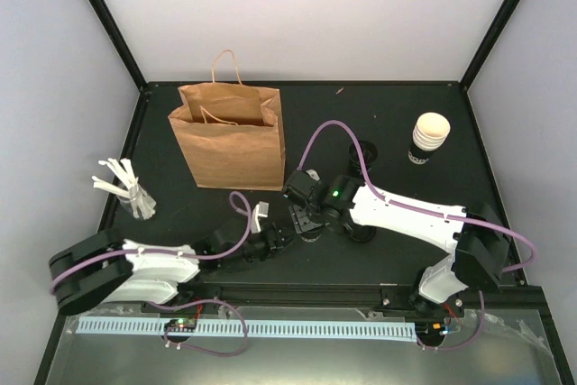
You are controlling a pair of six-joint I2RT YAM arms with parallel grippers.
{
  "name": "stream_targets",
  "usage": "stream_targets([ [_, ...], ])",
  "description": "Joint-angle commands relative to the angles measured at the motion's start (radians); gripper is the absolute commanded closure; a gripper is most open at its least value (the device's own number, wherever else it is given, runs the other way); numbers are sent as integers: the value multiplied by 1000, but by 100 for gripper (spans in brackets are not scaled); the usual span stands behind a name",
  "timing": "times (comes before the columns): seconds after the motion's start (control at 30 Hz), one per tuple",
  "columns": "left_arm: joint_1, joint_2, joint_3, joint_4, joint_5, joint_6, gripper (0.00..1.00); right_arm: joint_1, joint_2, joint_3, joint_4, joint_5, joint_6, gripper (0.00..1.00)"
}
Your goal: Pack the takeout coffee
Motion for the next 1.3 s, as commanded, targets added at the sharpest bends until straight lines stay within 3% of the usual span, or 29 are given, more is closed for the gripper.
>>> stream_targets([
  [0.0,1,-151,-60,-287,-76,35,59,-13,84,-71,-54,-98,-1,41],
  [0.2,1,-415,-8,-635,-128,117,57,-20,65,-46,-64,-77,-62,43],
  [0.43,4,-646,80,-925,-249,253,59,-20,31,-12,-85,-23,-113,43],
  [0.67,65,-702,300,-1279,-314,451,56,-20,9,14,-88,-6,-136,43],
  [0.87,177,-690,357,-1320,-257,558,55,-22,4,-33,-32,-25,-148,43],
  [1.1,379,-674,367,-1304,-90,680,55,-22,-33,-53,-21,-26,-159,43],
  [1.27,491,-659,460,-1401,-64,803,55,-22,-57,-31,-35,9,-146,44],
])
